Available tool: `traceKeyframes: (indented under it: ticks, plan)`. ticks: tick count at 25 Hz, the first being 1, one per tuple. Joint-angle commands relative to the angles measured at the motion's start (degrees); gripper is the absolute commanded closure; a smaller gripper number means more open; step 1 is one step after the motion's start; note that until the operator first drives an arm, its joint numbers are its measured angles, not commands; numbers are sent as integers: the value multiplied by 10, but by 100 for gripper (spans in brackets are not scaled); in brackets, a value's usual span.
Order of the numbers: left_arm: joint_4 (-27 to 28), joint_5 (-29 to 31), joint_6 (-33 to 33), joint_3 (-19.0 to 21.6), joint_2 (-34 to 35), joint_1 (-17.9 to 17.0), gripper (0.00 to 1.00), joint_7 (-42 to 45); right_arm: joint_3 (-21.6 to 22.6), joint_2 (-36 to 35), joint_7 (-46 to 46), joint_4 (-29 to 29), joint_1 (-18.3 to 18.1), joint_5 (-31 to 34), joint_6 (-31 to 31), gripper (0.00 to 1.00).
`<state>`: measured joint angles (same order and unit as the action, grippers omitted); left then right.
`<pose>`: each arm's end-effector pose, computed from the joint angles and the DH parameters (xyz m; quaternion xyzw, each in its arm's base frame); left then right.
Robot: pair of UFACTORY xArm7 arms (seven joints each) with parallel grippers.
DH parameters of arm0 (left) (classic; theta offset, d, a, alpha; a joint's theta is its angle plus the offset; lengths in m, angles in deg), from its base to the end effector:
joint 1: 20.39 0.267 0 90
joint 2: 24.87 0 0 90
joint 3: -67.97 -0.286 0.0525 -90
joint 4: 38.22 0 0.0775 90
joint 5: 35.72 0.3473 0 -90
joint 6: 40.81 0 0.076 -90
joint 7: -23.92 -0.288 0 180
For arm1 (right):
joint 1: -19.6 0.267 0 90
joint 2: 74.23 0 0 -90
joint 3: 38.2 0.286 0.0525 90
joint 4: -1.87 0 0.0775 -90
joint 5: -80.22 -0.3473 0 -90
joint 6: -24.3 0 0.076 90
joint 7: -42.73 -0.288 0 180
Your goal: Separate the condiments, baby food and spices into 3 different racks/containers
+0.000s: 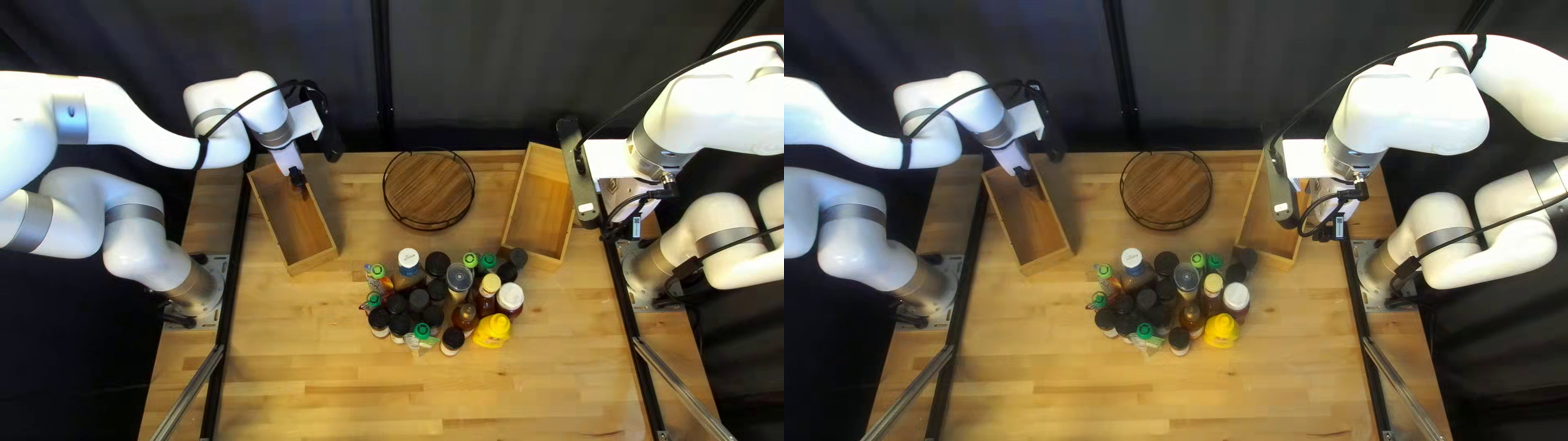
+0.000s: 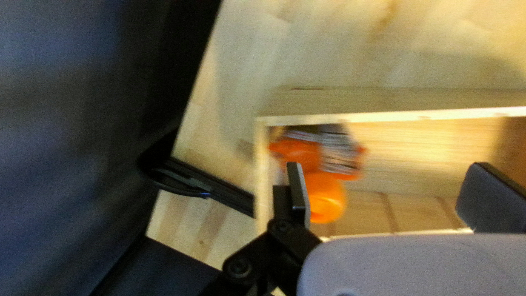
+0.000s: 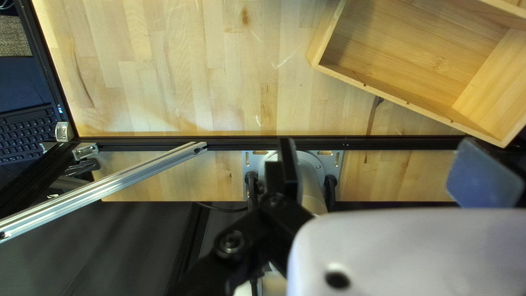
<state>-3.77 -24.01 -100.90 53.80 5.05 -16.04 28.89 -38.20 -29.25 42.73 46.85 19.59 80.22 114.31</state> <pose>0.3237 0.1303 0.1740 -0.9888 -0.1422 -0.0303 0.0322 0.2581 0.0000 0.2956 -1.0000 0.0001 0.0004 0.0000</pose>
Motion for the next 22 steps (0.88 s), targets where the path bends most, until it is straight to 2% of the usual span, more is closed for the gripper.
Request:
traceKeyframes:
  ticks: [1, 5, 9, 17, 22]
  plan:
    - [25, -65, 41, 31, -48, -73, 0, -10, 0, 0, 0, 0, 0, 0, 0, 0]
    - [51, -97, 72, 55, -91, -114, 0, -7, 0, 0, 0, 0, 0, 0, 0, 0]
    - [77, -113, 98, 67, -140, -136, 0, -15, 0, 0, 0, 0, 0, 0, 0, 0]
    - [62, -125, 163, 55, -170, -139, 0, -61, 0, 0, 0, 0, 0, 0, 0, 0]
    - [42, -86, 194, 78, -173, -129, 0, 33, 0, 0, 0, 0, 0, 0, 0, 0]
